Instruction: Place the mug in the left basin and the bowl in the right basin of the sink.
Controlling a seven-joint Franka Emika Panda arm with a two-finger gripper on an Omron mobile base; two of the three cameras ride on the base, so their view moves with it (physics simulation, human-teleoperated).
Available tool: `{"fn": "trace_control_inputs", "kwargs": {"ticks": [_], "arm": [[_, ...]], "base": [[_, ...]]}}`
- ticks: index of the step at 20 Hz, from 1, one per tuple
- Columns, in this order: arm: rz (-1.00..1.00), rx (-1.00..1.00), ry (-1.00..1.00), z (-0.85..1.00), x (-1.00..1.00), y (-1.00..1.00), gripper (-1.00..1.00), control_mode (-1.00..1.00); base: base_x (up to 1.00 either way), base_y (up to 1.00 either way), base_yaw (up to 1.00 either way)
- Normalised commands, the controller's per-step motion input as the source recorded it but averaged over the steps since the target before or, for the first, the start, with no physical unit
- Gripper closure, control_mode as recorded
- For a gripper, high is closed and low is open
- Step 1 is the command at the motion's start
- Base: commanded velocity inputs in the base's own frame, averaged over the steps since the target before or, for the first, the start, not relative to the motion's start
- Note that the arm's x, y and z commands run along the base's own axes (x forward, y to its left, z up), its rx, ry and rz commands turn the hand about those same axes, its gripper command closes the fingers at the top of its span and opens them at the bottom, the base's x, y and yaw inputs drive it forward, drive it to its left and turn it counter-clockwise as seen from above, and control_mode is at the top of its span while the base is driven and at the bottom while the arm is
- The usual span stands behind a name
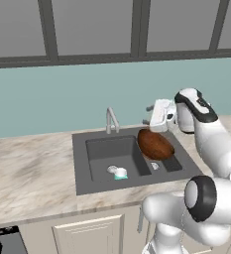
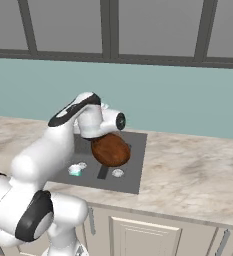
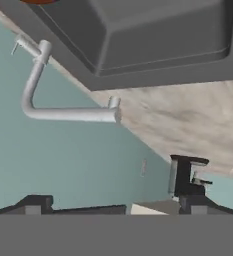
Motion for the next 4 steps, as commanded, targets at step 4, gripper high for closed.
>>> {"fn": "trace_control_inputs", "kwargs": {"ticks": [4], "arm": [[0.00,-0.39,-0.01,0.32,-0.08,0.00,-1.00,-1.00]], "base": [[0.00,0.00,0.00]]}}
